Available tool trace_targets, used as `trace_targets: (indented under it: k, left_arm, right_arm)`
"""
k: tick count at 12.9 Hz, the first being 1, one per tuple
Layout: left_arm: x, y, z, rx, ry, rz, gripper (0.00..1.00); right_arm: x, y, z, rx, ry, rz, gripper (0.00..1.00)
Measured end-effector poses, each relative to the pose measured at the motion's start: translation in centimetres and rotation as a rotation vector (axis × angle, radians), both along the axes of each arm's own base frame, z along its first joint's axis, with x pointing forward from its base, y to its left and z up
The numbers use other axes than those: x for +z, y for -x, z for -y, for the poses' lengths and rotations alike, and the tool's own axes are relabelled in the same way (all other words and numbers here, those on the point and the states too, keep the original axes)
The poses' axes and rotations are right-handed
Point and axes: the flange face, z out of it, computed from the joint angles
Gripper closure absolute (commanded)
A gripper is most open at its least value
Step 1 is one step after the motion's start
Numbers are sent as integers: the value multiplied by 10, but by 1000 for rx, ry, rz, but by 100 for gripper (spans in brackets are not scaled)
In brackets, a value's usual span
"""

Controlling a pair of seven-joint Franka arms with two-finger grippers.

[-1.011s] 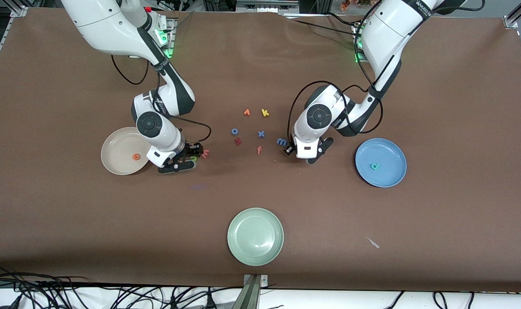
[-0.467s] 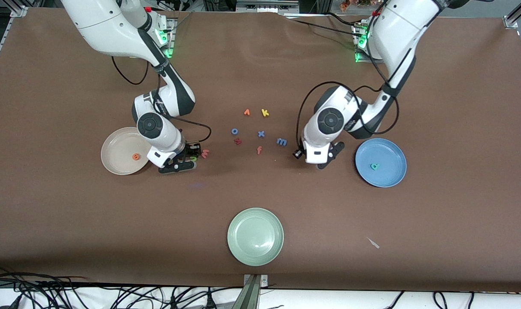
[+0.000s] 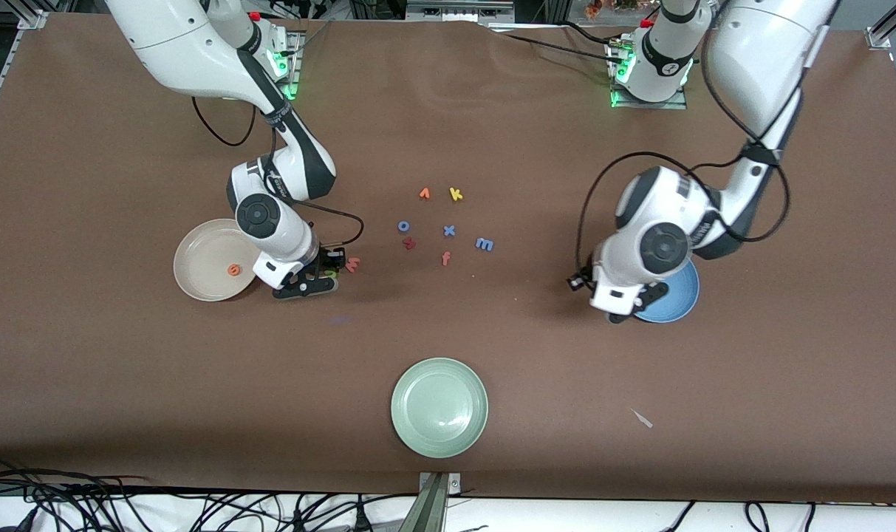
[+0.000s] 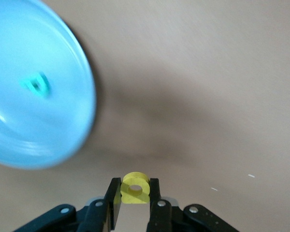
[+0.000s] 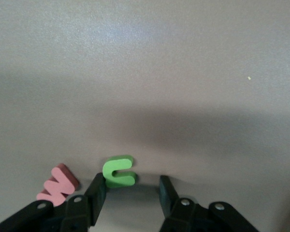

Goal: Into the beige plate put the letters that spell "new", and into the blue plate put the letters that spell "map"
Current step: 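Drop the left gripper's d on blue plate while the right gripper grasps c, then reach the left gripper to blue m while the right gripper drops c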

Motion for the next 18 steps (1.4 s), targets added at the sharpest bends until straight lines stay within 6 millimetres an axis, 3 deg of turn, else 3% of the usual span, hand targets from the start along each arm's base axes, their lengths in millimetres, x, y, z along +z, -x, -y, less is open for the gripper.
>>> trace_targets:
  k: [5, 7, 10, 11, 12, 16, 18]
  left_arm:
    - [-17, -21, -136, -195, 93, -10, 86]
    - [-24, -20, -158, -255, 95, -18, 86]
    - [-40, -14, -159, -370, 14, -48, 79]
    - [-44, -13, -158, -387, 12, -54, 57]
    - [-46, -12, -159, -394, 14, -57, 1]
    - [-42, -14, -148, -420, 24, -52, 0]
    - [-25, -13, -119, -463, 43, -50, 0]
  right_arm:
    - [2, -2, -3, 2, -5, 12, 53]
    - [2, -2, -3, 2, -6, 13, 56]
    - [3, -3, -4, 2, -12, 27, 60]
    - [4, -3, -4, 2, -13, 30, 65]
    - [4, -3, -4, 2, -13, 31, 66]
    - [4, -2, -8, 9, -16, 36, 75]
    - [4, -2, -10, 11, -17, 39, 81]
